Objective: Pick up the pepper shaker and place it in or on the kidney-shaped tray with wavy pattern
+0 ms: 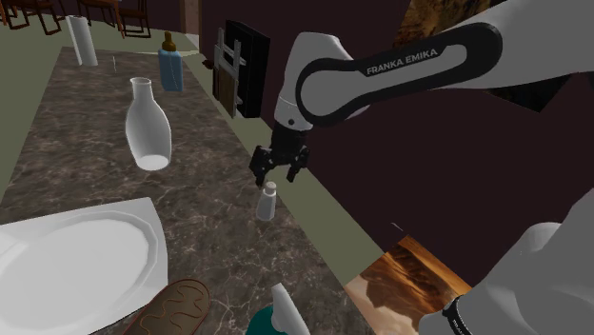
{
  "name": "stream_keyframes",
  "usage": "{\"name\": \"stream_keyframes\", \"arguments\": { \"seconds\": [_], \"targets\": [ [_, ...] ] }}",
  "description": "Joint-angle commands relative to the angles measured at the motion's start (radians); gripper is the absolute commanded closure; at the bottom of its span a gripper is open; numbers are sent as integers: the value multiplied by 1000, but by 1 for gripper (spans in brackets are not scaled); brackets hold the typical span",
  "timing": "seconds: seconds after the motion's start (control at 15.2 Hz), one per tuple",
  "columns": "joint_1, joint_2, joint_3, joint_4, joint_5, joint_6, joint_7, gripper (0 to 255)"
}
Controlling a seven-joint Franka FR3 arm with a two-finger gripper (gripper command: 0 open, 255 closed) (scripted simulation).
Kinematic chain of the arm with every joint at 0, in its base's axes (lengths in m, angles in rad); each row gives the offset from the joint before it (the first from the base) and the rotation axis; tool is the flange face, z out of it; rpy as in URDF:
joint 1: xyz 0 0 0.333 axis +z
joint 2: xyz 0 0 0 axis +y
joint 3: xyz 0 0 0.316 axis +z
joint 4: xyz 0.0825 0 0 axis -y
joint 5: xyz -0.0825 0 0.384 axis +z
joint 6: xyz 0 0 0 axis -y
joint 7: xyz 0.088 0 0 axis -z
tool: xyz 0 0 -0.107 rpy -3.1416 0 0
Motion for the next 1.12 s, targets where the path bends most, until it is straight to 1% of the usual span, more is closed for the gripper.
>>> {"name": "stream_keyframes", "arguments": {
  "seconds": [0.0,0.26,0.79,0.86,1.06],
  "targets": [
    [2,17,2,-7,-2,23,3,0],
    [8,51,5,-32,-9,83,8,0],
    [8,51,5,-32,-9,82,8,0],
    [8,51,5,-32,-9,82,8,255],
    [8,51,5,-32,-9,82,8,255]
  ]
}}
